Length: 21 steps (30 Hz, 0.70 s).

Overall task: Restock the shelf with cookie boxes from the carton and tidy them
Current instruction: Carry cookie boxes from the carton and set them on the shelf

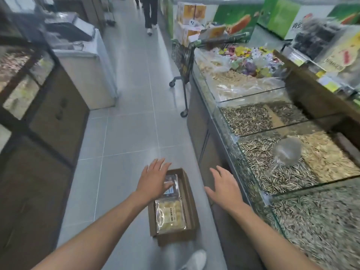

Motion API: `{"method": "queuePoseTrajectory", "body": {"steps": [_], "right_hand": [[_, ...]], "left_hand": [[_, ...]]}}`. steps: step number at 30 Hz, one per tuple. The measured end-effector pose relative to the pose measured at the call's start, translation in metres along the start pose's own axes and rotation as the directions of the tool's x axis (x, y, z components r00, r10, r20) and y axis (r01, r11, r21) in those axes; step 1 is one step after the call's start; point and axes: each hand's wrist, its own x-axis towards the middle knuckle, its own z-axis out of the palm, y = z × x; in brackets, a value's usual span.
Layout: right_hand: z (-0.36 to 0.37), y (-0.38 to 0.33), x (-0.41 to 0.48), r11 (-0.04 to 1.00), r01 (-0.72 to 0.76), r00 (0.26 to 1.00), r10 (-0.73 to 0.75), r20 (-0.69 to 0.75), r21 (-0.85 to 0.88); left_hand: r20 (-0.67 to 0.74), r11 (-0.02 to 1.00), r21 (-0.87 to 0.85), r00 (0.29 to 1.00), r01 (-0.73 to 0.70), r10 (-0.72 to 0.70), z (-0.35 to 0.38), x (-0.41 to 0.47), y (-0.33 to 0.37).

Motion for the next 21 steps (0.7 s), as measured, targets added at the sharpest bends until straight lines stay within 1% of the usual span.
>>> {"method": "queuePoseTrajectory", "body": {"steps": [6, 10, 14, 21], "right_hand": [[0.045, -0.008, 0.065, 0.998, -0.011, 0.999, 0.008, 0.050, 0.061], [0.098, -0.014, 0.092, 0.994, -0.049, 0.996, 0.041, 0.084, 0.096], [0.174, -0.014, 0.114, 0.983, -0.119, 0.988, 0.103, 0.118, 0.142], [0.343, 0.002, 0.149, 0.938, -0.267, 0.943, 0.208, 0.260, 0.220]], "left_hand": [[0.033, 1.000, 0.011, 0.999, -0.002, 0.002, 0.039, 0.046, -0.027], [0.076, 1.000, -0.002, 0.997, -0.009, 0.010, 0.086, 0.068, -0.059], [0.100, 0.999, 0.002, 0.994, -0.036, 0.036, 0.152, 0.092, -0.099], [0.178, 0.991, -0.006, 0.975, -0.134, 0.133, 0.300, 0.134, -0.156]]}}
